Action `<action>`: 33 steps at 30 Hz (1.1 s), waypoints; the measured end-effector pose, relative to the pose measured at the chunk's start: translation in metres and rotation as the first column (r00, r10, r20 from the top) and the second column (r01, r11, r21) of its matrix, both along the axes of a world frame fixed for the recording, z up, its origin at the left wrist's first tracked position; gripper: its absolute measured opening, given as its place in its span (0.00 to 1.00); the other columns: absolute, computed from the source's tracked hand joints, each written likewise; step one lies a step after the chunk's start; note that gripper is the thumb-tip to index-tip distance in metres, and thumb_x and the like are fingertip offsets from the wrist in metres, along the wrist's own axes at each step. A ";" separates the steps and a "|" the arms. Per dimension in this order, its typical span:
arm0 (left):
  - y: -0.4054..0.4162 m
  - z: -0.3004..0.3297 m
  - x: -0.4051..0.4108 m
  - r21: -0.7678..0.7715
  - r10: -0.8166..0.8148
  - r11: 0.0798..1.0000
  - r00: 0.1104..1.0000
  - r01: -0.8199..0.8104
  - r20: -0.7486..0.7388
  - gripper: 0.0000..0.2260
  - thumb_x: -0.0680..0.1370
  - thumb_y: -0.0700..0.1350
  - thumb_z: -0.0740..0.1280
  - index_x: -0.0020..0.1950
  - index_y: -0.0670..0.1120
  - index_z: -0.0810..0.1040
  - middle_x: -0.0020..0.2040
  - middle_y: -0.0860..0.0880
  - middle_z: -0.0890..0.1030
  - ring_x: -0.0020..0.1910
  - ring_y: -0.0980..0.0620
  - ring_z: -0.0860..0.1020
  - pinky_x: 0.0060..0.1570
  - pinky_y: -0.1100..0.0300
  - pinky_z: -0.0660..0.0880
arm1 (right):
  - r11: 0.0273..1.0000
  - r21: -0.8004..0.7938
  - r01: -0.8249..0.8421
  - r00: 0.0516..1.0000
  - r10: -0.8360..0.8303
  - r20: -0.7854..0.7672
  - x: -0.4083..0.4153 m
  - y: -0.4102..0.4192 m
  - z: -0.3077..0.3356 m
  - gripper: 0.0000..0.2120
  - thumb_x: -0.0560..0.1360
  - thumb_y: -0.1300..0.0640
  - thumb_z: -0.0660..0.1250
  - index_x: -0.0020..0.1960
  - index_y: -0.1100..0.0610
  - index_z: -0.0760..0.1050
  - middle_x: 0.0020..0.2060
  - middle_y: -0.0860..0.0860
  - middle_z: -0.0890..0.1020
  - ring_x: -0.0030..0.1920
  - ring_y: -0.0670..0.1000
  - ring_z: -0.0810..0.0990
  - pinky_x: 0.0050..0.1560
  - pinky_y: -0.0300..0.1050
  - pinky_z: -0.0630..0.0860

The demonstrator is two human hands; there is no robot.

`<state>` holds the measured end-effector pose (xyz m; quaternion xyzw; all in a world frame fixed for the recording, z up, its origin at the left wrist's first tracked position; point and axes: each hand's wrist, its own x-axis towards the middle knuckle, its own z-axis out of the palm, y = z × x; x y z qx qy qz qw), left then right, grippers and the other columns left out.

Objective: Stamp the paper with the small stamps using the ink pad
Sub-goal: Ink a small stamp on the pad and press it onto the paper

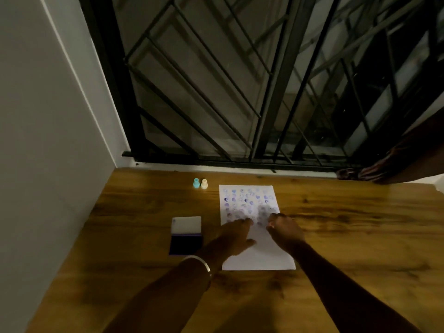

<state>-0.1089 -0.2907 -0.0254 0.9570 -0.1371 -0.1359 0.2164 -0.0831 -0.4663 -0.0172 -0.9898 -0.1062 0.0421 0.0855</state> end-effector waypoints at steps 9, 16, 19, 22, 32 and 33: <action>-0.026 -0.019 -0.004 0.080 -0.097 0.992 0.994 0.093 0.043 0.38 0.70 0.57 0.73 0.72 0.45 0.60 0.66 0.42 0.74 0.59 0.42 0.77 0.55 0.49 0.77 | 0.997 0.040 -0.073 0.997 0.073 -0.017 0.014 -0.010 -0.006 0.12 0.82 0.54 0.54 0.48 0.56 0.74 0.42 0.53 0.78 0.39 0.50 0.76 0.40 0.41 0.75; -0.026 -0.025 -0.003 0.057 -0.102 0.994 0.991 0.097 0.088 0.38 0.70 0.57 0.73 0.73 0.45 0.59 0.67 0.41 0.74 0.61 0.41 0.77 0.57 0.48 0.77 | 0.966 -0.127 -0.226 0.973 0.230 0.013 0.019 -0.010 -0.012 0.12 0.82 0.54 0.57 0.57 0.58 0.76 0.51 0.54 0.82 0.48 0.51 0.81 0.49 0.43 0.81; -0.027 -0.027 -0.004 0.048 -0.106 0.994 0.989 0.102 0.104 0.39 0.70 0.56 0.73 0.73 0.46 0.58 0.68 0.42 0.73 0.63 0.41 0.76 0.58 0.47 0.77 | 0.957 -0.160 -0.241 0.970 0.244 -0.002 0.023 -0.008 -0.012 0.13 0.82 0.53 0.57 0.60 0.59 0.74 0.54 0.55 0.81 0.52 0.52 0.81 0.52 0.43 0.80; -0.027 -0.029 -0.002 0.055 -0.104 0.994 0.989 0.099 0.109 0.40 0.70 0.57 0.74 0.73 0.45 0.57 0.69 0.41 0.73 0.64 0.40 0.76 0.59 0.46 0.76 | 0.966 -0.158 -0.204 0.979 0.204 -0.019 0.028 -0.004 -0.012 0.14 0.81 0.52 0.60 0.60 0.59 0.74 0.55 0.56 0.81 0.54 0.53 0.81 0.53 0.44 0.80; -0.026 -0.038 0.000 0.052 -0.097 0.994 0.989 0.092 0.111 0.38 0.69 0.57 0.74 0.71 0.46 0.59 0.66 0.42 0.75 0.61 0.41 0.78 0.57 0.48 0.78 | 0.990 -0.059 -0.129 0.990 0.125 -0.073 0.031 -0.002 -0.009 0.12 0.79 0.51 0.63 0.55 0.59 0.77 0.51 0.55 0.83 0.51 0.52 0.81 0.54 0.45 0.79; -0.027 -0.037 -0.001 0.052 -0.086 0.995 0.991 0.081 0.102 0.37 0.69 0.56 0.74 0.71 0.46 0.59 0.65 0.42 0.76 0.60 0.42 0.78 0.56 0.48 0.78 | 0.993 -0.054 -0.108 0.992 0.104 -0.069 0.029 -0.001 -0.007 0.12 0.79 0.51 0.64 0.55 0.59 0.77 0.51 0.55 0.82 0.51 0.52 0.81 0.54 0.45 0.79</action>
